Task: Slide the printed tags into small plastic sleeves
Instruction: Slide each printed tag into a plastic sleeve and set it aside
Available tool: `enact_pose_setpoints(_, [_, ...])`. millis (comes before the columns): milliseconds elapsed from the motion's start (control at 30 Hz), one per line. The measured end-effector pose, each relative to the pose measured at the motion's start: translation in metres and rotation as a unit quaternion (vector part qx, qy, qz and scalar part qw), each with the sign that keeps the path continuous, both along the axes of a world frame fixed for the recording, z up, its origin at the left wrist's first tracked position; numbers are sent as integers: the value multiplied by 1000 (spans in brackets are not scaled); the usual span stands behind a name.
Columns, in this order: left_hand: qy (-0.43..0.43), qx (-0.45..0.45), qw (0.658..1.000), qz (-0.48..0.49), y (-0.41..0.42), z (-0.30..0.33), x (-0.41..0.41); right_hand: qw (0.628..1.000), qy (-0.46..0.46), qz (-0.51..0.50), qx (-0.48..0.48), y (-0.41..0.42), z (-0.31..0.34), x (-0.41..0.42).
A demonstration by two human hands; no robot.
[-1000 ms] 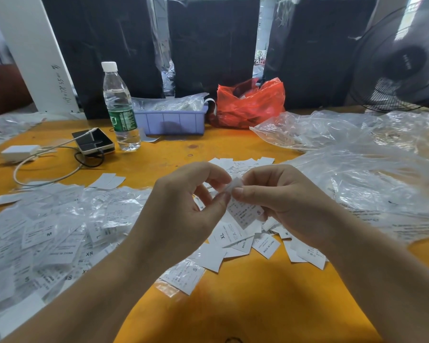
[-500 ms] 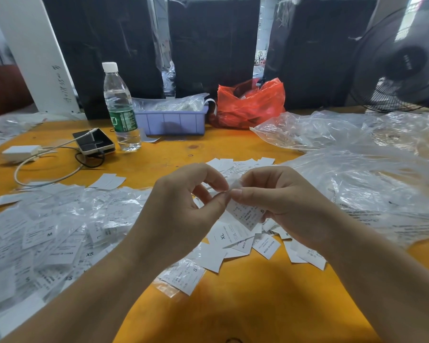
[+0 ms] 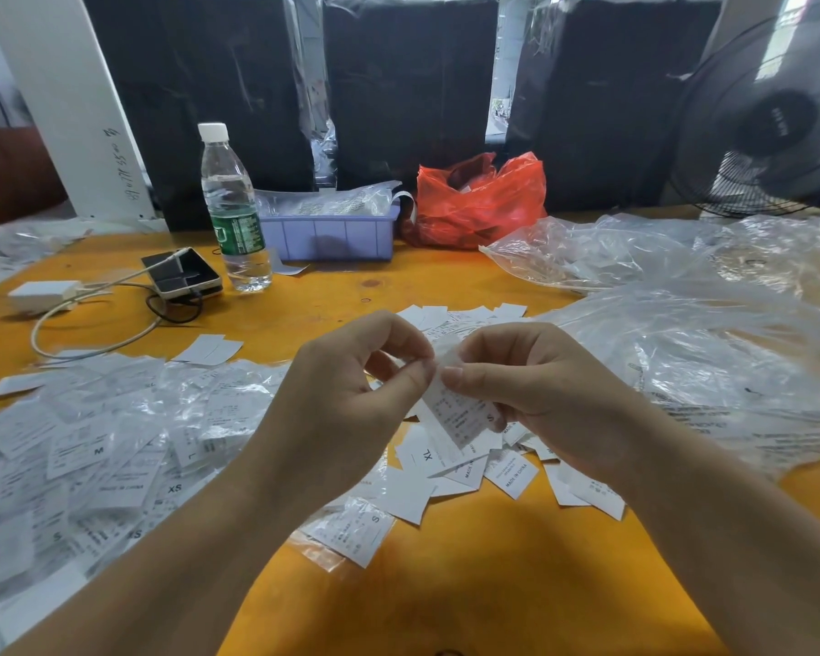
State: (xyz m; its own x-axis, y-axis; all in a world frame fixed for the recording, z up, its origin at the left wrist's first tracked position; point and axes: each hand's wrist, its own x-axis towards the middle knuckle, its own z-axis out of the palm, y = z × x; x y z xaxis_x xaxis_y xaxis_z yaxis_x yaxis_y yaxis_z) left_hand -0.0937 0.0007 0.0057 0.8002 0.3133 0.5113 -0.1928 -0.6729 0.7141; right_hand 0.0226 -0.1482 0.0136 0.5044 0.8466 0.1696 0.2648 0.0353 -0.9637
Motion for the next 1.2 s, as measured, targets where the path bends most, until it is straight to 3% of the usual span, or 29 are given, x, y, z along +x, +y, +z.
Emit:
enact_pose_setpoints(233, [-14, -32, 999, 11, 4, 2, 0, 1000, -12, 14, -5, 2, -2, 1])
enact_pose_setpoints(567, [25, 11, 999, -18, 4, 0, 0, 997, -77, -21, -5, 1, -8, 5])
enact_pose_setpoints(933, [96, 29, 995, -1, 13, -2, 1, 969, -232, -67, -50, 2, -14, 1])
enact_pose_setpoints(1200, [169, 39, 985, 13, 21, -5, 2, 963, -233, -86, -108, 5, -18, 5])
